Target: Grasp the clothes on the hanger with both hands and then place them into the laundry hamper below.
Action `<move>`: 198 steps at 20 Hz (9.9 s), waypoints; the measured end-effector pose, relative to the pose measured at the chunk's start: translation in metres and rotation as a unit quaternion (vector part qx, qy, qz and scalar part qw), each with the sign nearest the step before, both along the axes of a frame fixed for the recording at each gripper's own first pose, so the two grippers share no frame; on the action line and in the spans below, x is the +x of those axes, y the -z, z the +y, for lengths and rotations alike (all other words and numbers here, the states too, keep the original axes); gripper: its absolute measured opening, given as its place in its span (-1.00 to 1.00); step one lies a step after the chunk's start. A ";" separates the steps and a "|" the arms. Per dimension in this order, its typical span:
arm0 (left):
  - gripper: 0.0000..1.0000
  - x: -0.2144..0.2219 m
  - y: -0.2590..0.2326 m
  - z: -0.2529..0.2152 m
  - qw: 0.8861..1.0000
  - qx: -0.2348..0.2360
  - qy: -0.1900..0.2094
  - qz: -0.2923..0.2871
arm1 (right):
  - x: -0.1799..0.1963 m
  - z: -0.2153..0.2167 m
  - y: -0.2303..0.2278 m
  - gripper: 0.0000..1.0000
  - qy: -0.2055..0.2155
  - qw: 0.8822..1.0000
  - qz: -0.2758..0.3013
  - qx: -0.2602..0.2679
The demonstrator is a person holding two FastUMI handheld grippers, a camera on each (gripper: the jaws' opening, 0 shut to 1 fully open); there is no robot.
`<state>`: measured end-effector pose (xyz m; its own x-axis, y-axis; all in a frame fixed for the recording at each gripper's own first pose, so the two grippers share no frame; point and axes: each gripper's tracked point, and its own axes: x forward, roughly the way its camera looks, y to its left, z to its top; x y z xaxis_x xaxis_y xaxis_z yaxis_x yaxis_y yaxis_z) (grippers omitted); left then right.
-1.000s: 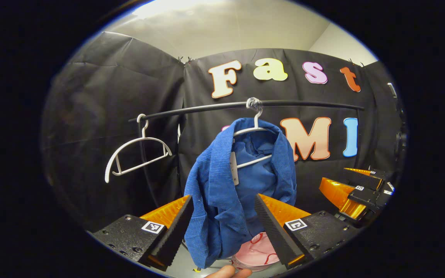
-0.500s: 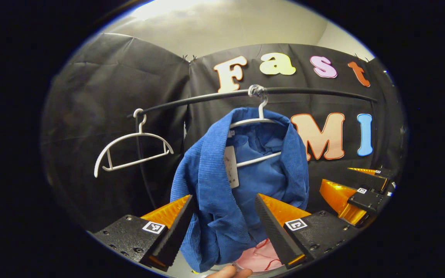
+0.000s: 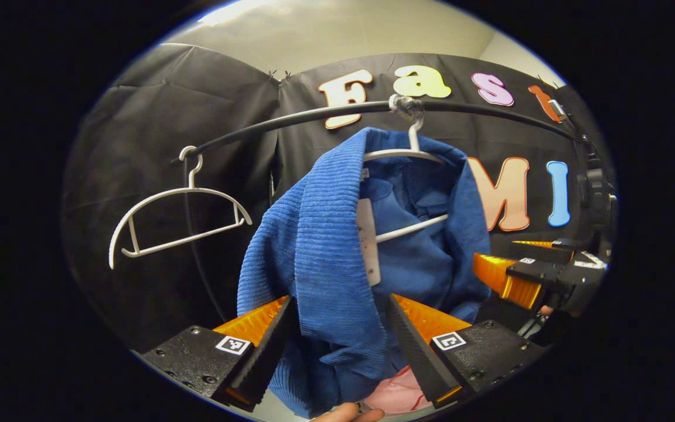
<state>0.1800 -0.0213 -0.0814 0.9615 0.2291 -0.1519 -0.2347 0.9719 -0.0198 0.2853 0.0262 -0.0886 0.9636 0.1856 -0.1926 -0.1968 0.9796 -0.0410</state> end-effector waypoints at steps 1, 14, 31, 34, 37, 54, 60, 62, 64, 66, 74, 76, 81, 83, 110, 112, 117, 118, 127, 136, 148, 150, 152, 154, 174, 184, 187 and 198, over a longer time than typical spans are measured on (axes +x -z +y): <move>1.00 0.004 0.003 0.005 1.000 -0.005 -0.002 0.001 | 0.010 -0.002 0.002 0.94 0.006 1.000 0.004 0.006; 0.87 0.027 0.047 0.004 1.000 0.001 0.014 0.028 | 0.064 0.017 0.023 0.73 0.003 0.999 0.016 0.028; -0.88 -0.046 -0.001 0.023 0.999 -0.044 0.003 0.009 | 0.004 0.007 -0.031 -0.81 -0.070 0.996 -0.026 0.043; -0.89 -0.070 -0.037 0.020 0.998 -0.053 0.022 -0.019 | -0.004 -0.001 -0.042 -0.92 -0.066 0.996 -0.033 0.042; -0.89 -0.086 -0.067 0.026 0.998 -0.048 0.028 -0.040 | -0.013 -0.003 -0.056 -0.92 -0.066 0.996 -0.045 0.047; -0.91 -0.086 -0.112 0.107 0.999 -0.015 0.005 -0.036 | 0.014 -0.032 -0.102 -0.92 -0.010 0.993 -0.108 0.041; -0.94 -0.056 -0.115 0.129 0.999 -0.025 0.001 -0.034 | 0.040 -0.042 -0.108 -0.92 0.019 0.991 -0.121 0.058; -0.90 -0.044 -0.110 0.134 0.999 -0.028 0.005 -0.027 | 0.047 -0.042 -0.105 -0.92 0.024 0.991 -0.118 0.062; -0.91 -0.030 -0.105 0.137 0.999 -0.026 0.008 -0.020 | 0.058 -0.044 -0.102 -0.92 0.031 0.990 -0.115 0.069; -0.92 -0.016 -0.100 0.138 0.999 -0.031 0.018 -0.018 | 0.078 -0.049 -0.101 -0.92 0.041 0.990 -0.114 0.078; -0.91 0.035 -0.073 0.139 0.997 -0.060 0.051 -0.002 | 0.122 -0.055 -0.084 -0.92 0.060 0.990 -0.096 0.087; -0.89 0.044 -0.063 0.140 0.996 -0.068 0.054 0.004 | 0.127 -0.056 -0.074 -0.92 0.062 0.990 -0.085 0.089; -0.89 0.054 -0.036 0.140 0.995 -0.071 0.061 0.025 | 0.136 -0.055 -0.052 -0.92 0.055 0.992 -0.058 0.093; -0.91 0.057 -0.019 0.140 0.994 -0.083 0.061 0.038 | 0.140 -0.061 -0.035 -0.92 0.062 0.993 -0.038 0.088; -0.89 -0.076 0.162 0.082 0.974 -0.160 -0.030 0.160 | -0.038 -0.101 0.135 -0.91 0.022 0.987 0.151 0.059; -0.89 -0.087 0.159 0.074 0.974 -0.159 -0.030 0.161 | -0.054 -0.108 0.137 -0.91 0.019 0.986 0.154 0.055; -0.88 -0.103 0.149 0.047 0.977 -0.149 -0.019 0.152 | -0.086 -0.128 0.134 -0.91 0.011 0.986 0.159 0.052; -0.88 -0.104 0.145 0.043 0.978 -0.146 -0.016 0.150 | -0.090 -0.131 0.131 -0.91 0.011 0.986 0.158 0.055; -0.88 -0.094 0.128 -0.004 0.979 -0.131 0.031 0.151 | -0.119 -0.153 0.116 -0.91 0.033 0.985 0.152 0.075; -0.88 -0.036 0.103 -0.039 0.985 -0.079 0.085 0.124 | -0.100 -0.150 0.104 -0.89 0.052 0.983 0.152 0.093; -0.89 0.039 0.049 -0.149 0.971 -0.073 0.206 0.094 | -0.058 -0.115 0.066 -0.89 0.044 0.980 0.125 0.147; -0.89 0.049 0.032 -0.157 0.971 -0.068 0.216 0.078 | -0.054 -0.110 0.051 -0.89 0.045 0.980 0.114 0.156; -0.87 0.056 0.021 -0.162 0.971 -0.070 0.220 0.064 | -0.050 -0.106 0.036 -0.89 0.048 0.981 0.102 0.157; -0.87 0.064 0.011 -0.167 0.970 -0.078 0.224 0.053 | -0.048 -0.102 0.022 -0.89 0.050 0.982 0.091 0.157; -0.85 0.114 0.128 -0.193 0.952 -0.077 0.258 0.146 | -0.017 -0.086 0.130 -0.87 0.094 0.962 0.210 0.149; -0.87 0.101 0.271 -0.192 0.922 -0.036 0.277 0.266 | -0.031 -0.096 0.269 -0.87 0.144 0.932 0.302 0.142; -0.86 0.096 0.312 -0.195 0.905 -0.039 0.288 0.310 | -0.035 -0.098 0.306 -0.87 0.162 0.922 0.323 0.141; -0.84 0.091 0.396 -0.193 0.875 -0.030 0.293 0.385 | -0.056 -0.115 0.396 -0.88 0.209 0.896 0.371 0.123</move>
